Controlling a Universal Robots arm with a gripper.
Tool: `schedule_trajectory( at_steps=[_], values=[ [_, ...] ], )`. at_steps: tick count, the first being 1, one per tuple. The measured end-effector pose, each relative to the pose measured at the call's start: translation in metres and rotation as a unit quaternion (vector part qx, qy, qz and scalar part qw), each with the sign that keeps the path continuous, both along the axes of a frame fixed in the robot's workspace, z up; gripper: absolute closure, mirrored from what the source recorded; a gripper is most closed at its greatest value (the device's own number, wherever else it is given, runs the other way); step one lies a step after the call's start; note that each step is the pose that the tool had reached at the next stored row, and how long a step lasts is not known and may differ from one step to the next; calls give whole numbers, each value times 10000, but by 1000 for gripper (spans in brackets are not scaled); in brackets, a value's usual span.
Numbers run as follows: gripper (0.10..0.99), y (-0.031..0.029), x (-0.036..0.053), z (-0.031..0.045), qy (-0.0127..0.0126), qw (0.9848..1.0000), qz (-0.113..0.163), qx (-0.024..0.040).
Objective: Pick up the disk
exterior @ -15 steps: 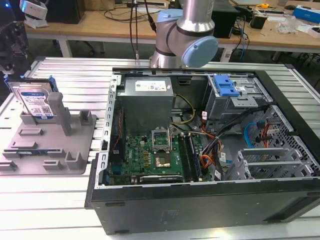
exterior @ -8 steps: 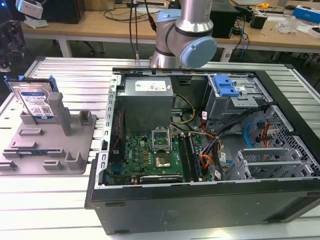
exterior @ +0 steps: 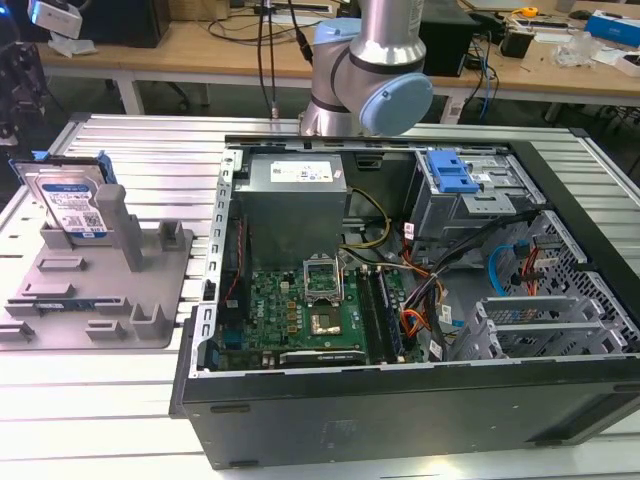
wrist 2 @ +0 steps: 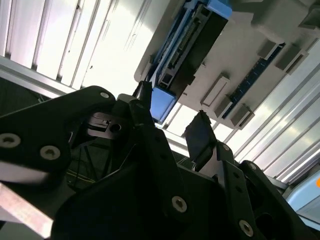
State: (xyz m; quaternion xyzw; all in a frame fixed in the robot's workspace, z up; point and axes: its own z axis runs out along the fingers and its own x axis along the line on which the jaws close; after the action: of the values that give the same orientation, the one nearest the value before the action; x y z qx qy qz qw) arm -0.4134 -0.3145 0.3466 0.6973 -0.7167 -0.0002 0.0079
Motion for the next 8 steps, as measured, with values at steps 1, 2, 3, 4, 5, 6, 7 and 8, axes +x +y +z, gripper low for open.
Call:
schedule_trajectory(
  at_steps=[1, 2, 3, 4, 5, 6, 7, 8],
  values=[
    [545, 0, 0, -6, 1, 10000, 1, -2],
    [545, 0, 0, -14, 1, 10000, 1, -4],
    [545, 0, 0, -22, 1, 10000, 2, -5],
    [545, 0, -1, -33, 1, 10000, 3, -6],
    [545, 0, -3, -43, 1, 10000, 5, -6],
    [545, 0, -9, -60, 0, 10000, 12, -6],
    [545, 0, -12, -73, 1, 10000, 18, -7],
    [545, 0, -15, -84, 0, 10000, 25, -7]
  ],
)
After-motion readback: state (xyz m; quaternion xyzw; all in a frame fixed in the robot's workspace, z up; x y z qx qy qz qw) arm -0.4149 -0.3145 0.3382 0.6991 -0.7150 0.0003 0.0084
